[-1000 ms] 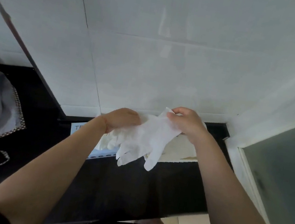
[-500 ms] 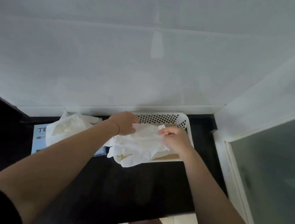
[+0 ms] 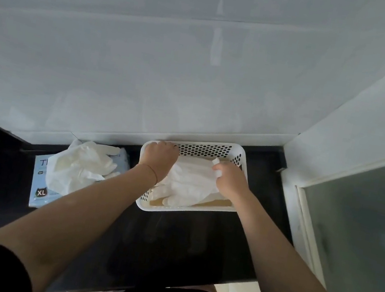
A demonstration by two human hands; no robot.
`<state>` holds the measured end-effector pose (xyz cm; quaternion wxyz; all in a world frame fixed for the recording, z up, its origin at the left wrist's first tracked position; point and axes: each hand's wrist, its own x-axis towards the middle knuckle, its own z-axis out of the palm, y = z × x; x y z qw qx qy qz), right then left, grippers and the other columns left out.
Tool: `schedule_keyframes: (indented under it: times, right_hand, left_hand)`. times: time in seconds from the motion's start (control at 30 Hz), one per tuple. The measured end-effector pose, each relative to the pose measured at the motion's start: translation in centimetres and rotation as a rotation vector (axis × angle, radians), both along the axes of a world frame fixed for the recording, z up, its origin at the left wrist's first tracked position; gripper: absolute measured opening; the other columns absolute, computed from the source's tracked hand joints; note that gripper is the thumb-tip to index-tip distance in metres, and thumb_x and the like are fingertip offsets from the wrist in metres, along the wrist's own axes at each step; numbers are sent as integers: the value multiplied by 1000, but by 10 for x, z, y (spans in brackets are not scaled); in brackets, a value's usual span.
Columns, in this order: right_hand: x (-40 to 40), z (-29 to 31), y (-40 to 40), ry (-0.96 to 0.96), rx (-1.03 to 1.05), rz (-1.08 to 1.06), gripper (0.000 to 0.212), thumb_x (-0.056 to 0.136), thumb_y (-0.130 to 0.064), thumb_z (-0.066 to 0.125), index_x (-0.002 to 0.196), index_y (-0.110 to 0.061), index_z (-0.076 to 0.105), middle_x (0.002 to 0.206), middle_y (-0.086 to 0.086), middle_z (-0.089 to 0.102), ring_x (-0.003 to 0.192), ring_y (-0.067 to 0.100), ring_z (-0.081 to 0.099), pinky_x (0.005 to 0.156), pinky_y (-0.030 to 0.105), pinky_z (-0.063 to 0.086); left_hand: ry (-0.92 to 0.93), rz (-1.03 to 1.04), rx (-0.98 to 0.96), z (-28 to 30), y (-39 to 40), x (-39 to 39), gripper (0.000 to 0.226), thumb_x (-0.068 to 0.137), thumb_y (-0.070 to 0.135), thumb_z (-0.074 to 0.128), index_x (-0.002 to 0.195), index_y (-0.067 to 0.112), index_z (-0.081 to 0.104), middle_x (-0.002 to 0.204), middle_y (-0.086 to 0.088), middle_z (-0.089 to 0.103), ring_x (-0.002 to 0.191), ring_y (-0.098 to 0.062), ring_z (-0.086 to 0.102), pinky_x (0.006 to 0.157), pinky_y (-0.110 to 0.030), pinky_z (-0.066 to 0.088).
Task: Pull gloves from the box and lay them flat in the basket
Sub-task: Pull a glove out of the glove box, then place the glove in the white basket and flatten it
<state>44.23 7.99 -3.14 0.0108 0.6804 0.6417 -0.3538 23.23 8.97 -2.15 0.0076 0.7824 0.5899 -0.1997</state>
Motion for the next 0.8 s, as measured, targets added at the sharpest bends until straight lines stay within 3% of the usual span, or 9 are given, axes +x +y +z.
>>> schedule_keyframes:
  times: [0.23,0.33,0.47,0.63,0.73,0.8]
  right_hand:
    - [4,8,0,-123,14,102,53,93,8,47,142,-15,48,135,5,52,115,24,57,87,30,48]
    - [3,8,-1,-168,38,162,42,93,7,49,132,-9,55,129,8,55,106,25,61,87,33,52]
    - [1,9,0,-224,68,255,33,95,5,47,124,-6,59,124,10,56,97,23,64,84,31,54]
    - [1,10,1,-339,55,348,20,97,0,48,111,-5,61,104,7,60,76,16,55,70,25,47]
    - [-2,8,2,-375,46,385,18,97,-1,49,109,-6,60,103,8,62,80,17,58,73,26,49]
    - [-4,8,2,-382,47,399,18,97,-2,51,111,-7,61,105,8,63,86,19,63,77,27,51]
  left_hand:
    - [-30,64,44,-1,-7,11,39,86,1,54,122,14,46,113,-4,54,95,-22,62,66,-35,47]
    - [-129,-49,-143,-11,-16,17,27,97,17,44,124,17,53,117,-5,54,98,-24,61,76,-38,50]
    - [-14,-88,-216,-20,-24,15,32,102,27,36,124,16,57,121,-9,54,107,-30,57,91,-43,44]
    - [118,-9,-163,-21,-26,7,29,100,19,39,106,12,66,102,-4,62,89,-19,62,63,-29,42]
    - [127,23,-106,-15,-25,8,22,96,12,43,104,13,64,89,-2,59,74,-17,56,61,-28,42]
    - [14,-10,-142,-16,-26,13,24,97,17,41,115,13,56,100,-4,62,85,-23,60,68,-33,45]
